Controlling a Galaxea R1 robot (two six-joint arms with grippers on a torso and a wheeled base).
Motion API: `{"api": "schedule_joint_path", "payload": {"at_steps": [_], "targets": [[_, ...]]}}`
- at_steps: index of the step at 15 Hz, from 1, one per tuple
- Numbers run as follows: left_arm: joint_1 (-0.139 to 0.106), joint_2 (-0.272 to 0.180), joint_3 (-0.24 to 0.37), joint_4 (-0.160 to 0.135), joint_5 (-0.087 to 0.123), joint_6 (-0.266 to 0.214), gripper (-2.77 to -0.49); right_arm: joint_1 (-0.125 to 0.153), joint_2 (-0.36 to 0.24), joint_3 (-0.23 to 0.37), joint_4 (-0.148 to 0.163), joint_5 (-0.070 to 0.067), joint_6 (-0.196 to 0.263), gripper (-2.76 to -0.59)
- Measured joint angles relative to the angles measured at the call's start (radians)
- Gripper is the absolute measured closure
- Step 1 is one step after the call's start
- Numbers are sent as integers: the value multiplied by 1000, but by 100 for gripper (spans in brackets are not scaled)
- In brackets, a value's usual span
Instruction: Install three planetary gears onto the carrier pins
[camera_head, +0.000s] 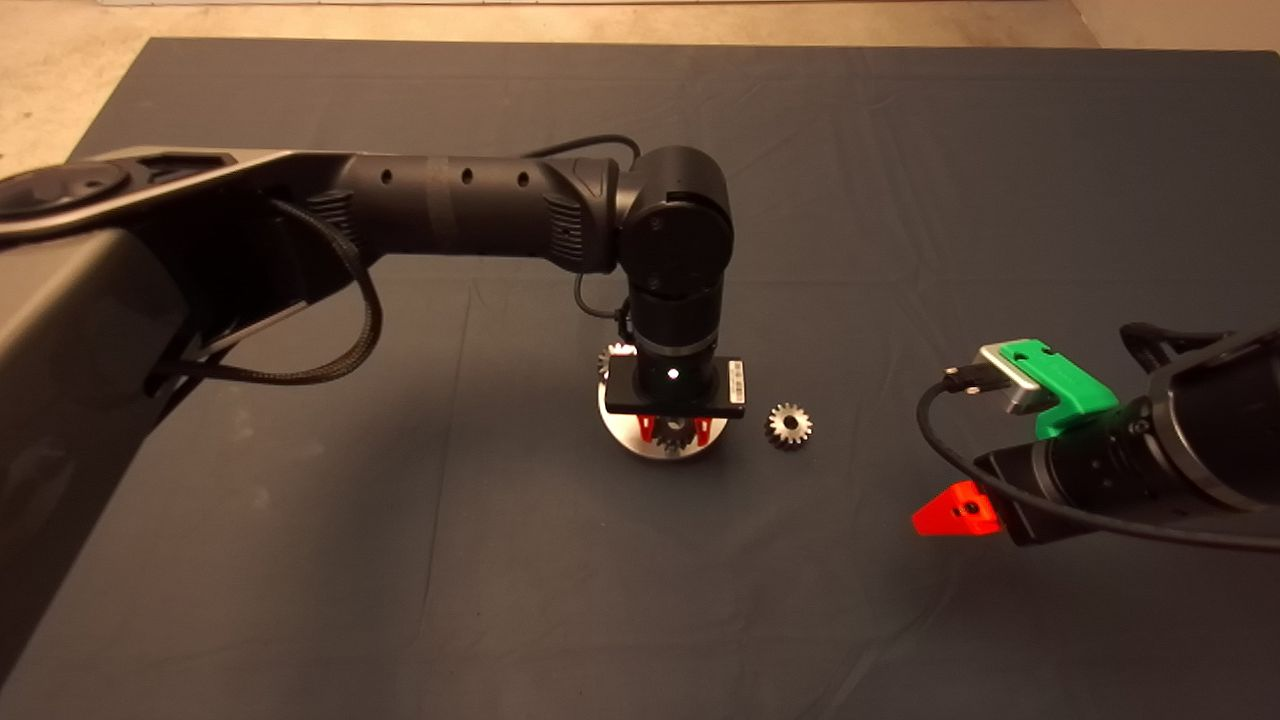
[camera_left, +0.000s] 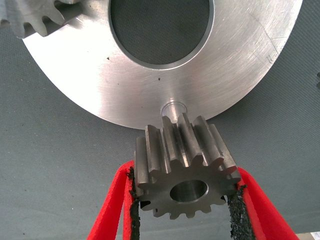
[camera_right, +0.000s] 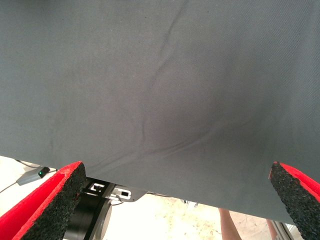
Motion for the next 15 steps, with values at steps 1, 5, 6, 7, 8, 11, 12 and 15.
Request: {"api": "schedule_joint_path", "payload": {"at_steps": [1,5,6,7,8,11,12,15], "targets": [[0,0,0,0,0,0,-88,0,0,0,0,0,0,-275],[0,0,-8,1,0,1,-88,0,0,0,0,0,0,-275],[0,0,-14,0,0,1,-88,0,0,0,0,0,0,-275],[0,0,-19,0,0,5,-88,0,0,0,0,0,0,-275],[0,0,-22,1,0,6,-88,0,0,0,0,0,0,-275],[0,0,-31,0,-1,12,-88,0,0,0,0,0,0,-275],[0,0,-31,0,-1,12,-88,0,0,0,0,0,0,-275],[13,0,-31,0,-5,12,-88,0,0,0,0,0,0,-275]]}}
